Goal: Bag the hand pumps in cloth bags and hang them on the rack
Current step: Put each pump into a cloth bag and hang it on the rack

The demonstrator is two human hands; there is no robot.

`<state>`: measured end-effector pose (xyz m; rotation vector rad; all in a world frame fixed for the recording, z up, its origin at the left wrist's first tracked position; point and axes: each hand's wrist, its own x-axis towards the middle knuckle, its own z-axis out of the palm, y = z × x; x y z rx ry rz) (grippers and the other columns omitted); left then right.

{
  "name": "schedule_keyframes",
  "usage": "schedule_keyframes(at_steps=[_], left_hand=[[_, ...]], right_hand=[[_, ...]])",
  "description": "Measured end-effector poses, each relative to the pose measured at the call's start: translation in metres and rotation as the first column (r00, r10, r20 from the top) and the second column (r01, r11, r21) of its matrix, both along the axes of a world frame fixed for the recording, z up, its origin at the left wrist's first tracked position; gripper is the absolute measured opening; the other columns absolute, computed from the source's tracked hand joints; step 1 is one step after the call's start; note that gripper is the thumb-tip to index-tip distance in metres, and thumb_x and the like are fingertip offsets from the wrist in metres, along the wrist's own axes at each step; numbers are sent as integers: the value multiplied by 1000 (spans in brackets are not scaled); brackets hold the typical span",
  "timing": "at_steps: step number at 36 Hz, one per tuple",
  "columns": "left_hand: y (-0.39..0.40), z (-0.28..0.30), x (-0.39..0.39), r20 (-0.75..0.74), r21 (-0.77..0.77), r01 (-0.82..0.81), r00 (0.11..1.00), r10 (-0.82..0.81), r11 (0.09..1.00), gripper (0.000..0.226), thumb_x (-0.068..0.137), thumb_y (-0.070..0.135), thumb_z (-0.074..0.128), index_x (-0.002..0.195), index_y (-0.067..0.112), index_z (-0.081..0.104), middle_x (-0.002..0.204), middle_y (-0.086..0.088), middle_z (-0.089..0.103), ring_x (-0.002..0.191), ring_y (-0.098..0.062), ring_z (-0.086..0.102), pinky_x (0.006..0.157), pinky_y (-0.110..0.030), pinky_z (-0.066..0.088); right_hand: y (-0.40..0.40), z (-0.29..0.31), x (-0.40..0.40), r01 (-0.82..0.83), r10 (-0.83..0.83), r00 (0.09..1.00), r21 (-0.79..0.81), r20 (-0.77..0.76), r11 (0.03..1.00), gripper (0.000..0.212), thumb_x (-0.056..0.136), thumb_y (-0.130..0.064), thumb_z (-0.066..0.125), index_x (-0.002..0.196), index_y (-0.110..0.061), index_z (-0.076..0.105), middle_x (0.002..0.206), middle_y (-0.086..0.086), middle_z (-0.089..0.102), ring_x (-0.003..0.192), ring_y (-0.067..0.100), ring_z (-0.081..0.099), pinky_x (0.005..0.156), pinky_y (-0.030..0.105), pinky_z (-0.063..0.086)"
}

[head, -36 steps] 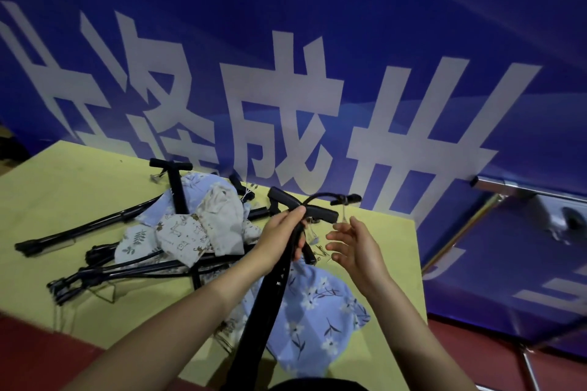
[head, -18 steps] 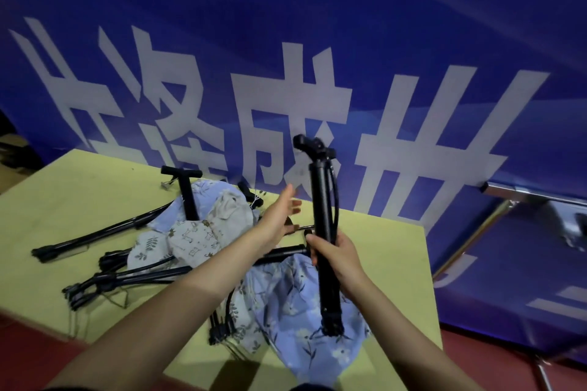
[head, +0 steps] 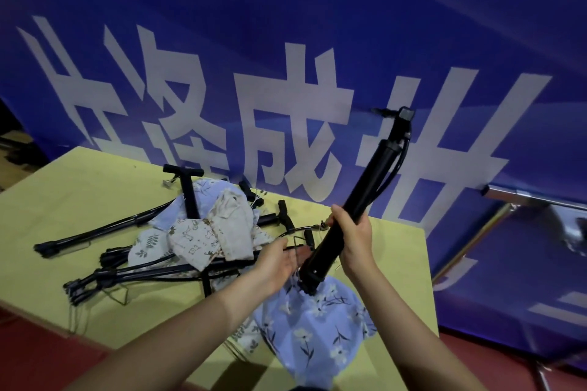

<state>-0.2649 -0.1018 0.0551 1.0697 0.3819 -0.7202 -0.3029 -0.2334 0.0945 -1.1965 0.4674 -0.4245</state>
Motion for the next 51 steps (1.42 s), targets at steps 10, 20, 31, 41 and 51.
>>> schedule_keyframes(at_steps=[10,20,31,41,51], left_hand=[[-8,-2,-19,293,417,253,872,-392,873,34,101,33,39,100,24,71,104,-4,71,99,-21,66,84,-34,51],[-7,-5,-14,370,259,-48,927,-53,965,37,103,32,34,100,17,68,71,-10,64,46,-16,46,42,-24,35],[17,-9,13,283,94,65,955,-90,993,12,96,17,49,85,14,48,73,-8,46,50,-15,36,34,-18,18],[40,-19,49,188,-4,255,950,-249,967,14,89,22,52,83,11,47,63,-5,43,38,-13,37,37,-21,14],[78,-30,132,484,643,-91,818,-311,761,22,93,30,59,103,11,60,94,1,60,94,-21,58,66,-20,41]], right_hand=[[-3,-10,-5,58,-58,998,11,15,998,7,91,-12,58,85,-10,54,72,5,59,67,17,58,67,29,50],[-8,-16,-10,-106,106,994,-83,0,991,51,68,-42,68,92,3,70,91,12,71,95,28,66,89,42,50],[2,-24,-6,-190,189,982,172,22,966,31,76,-19,74,104,-12,60,110,13,60,97,22,64,75,29,53],[-1,-21,12,-325,327,943,39,-69,945,41,80,-24,69,110,3,67,103,16,71,97,23,69,75,30,56],[32,-35,64,-212,207,965,-12,-163,977,8,78,-15,68,79,-13,76,89,8,72,89,25,68,77,33,52]])
